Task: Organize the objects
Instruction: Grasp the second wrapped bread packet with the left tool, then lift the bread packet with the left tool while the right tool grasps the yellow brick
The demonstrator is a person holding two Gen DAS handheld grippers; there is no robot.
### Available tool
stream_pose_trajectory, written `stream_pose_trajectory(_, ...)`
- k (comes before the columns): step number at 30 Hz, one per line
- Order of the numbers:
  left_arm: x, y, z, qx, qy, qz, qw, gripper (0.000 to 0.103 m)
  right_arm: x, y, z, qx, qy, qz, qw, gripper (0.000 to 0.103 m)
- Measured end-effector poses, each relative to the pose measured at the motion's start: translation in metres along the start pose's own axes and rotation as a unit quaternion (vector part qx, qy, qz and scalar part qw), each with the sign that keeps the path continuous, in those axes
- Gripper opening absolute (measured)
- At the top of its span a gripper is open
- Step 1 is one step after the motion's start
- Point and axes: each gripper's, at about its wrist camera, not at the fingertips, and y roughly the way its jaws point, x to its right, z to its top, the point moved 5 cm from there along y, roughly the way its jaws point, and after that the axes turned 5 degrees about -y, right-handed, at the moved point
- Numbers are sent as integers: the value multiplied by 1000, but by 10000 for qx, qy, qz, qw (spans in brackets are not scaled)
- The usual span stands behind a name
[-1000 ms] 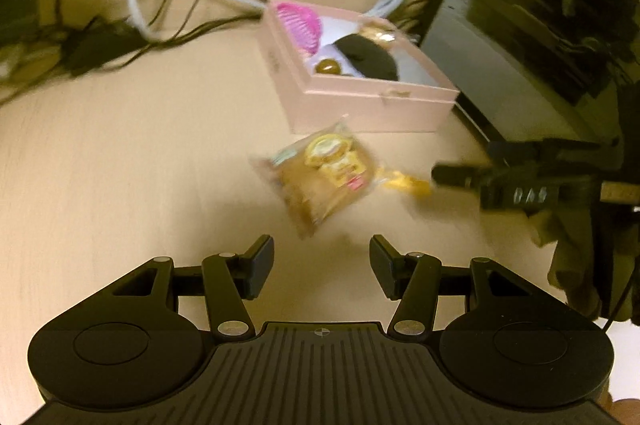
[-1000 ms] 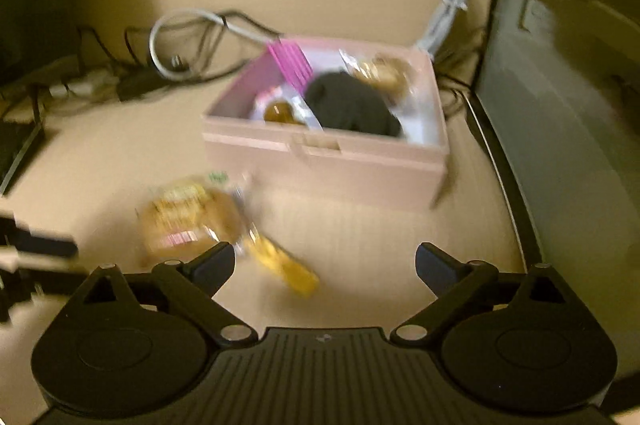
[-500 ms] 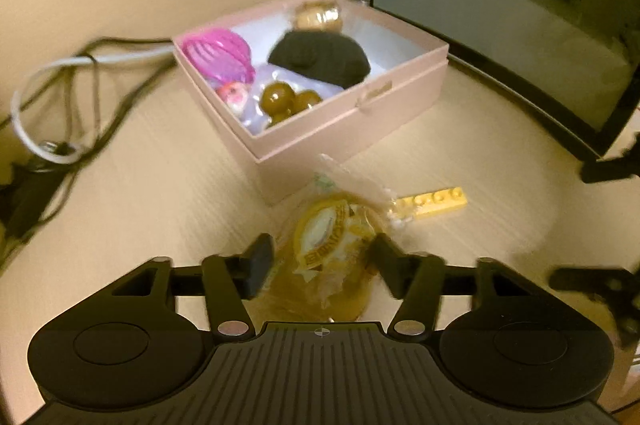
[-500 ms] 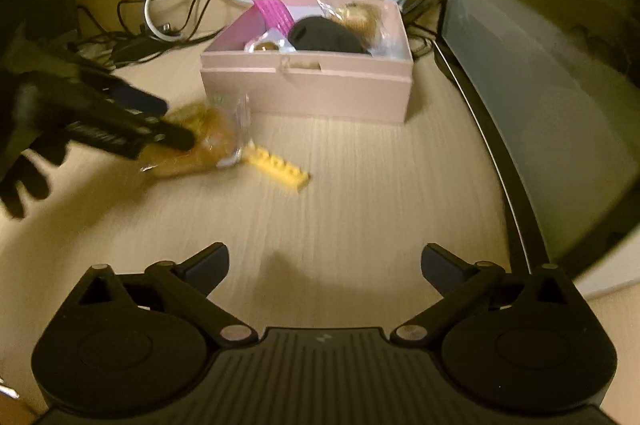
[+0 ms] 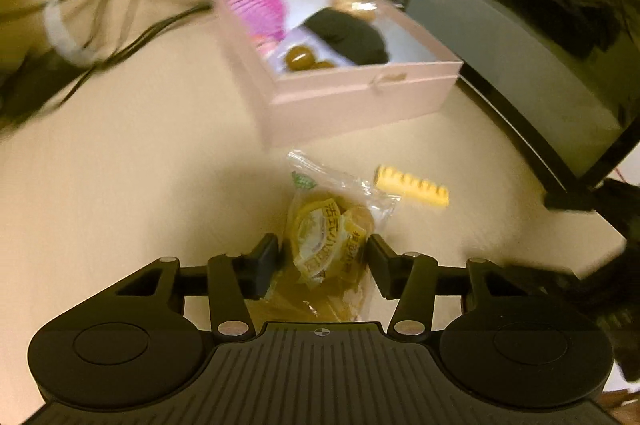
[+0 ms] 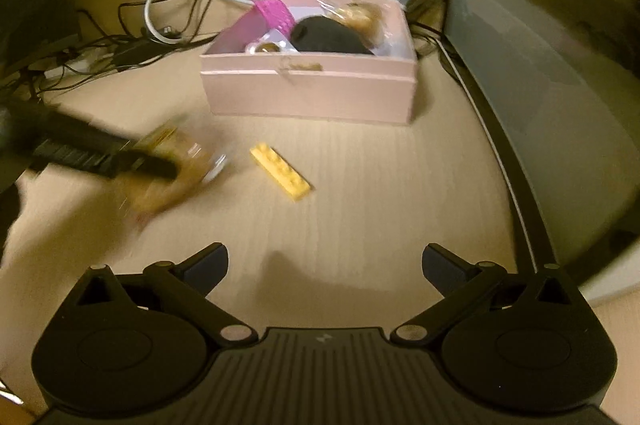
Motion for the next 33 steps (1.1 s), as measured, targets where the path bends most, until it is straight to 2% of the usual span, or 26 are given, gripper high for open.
stream_pose_trajectory(4,-19,-27,-28,64,-911,550,9943,53,-9,17,21,142,-191,103,9997,102)
stream_pose_trajectory(6,-26,-36,-36,94,-1252,766,9891,53,-15,27,30,157,-290,155,9993,91)
stream_pose_trajectory(8,-30,-42,-41,119,-1371,899,9864,53,-21,36,36,137,-417,182,9989,79)
stream_pose_trajectory(9,-31,-45,-44,121,-1406,925,9857,53,-23,39,39,140,-480,210,9985,76)
stream_pose_trajectory(11,-33,-48,-48,119,-1458,923,9849,53,-27,46,43,92,-567,240,9981,63)
stream_pose_trajectory(12,-34,-49,-49,121,-1477,921,9847,53,-27,50,44,52,-580,243,9980,61)
stream_pose_trajectory(17,-35,-52,-54,165,-1562,880,9837,53,-28,58,42,-198,-373,441,9981,57)
stream_pose_trajectory(21,-36,-52,-54,191,-1605,852,9832,53,-39,45,35,-244,-301,902,9952,57)
stream_pose_trajectory(23,-37,-52,-55,203,-1630,823,9830,53,-46,36,32,-208,-383,978,9942,57)
stream_pose_trajectory(27,-37,-52,-56,210,-1688,738,9827,53,-49,28,30,-104,-483,850,9952,57)
stream_pose_trajectory(33,-36,-52,-58,227,-1687,717,9828,53,-40,41,37,-46,-347,445,9984,57)
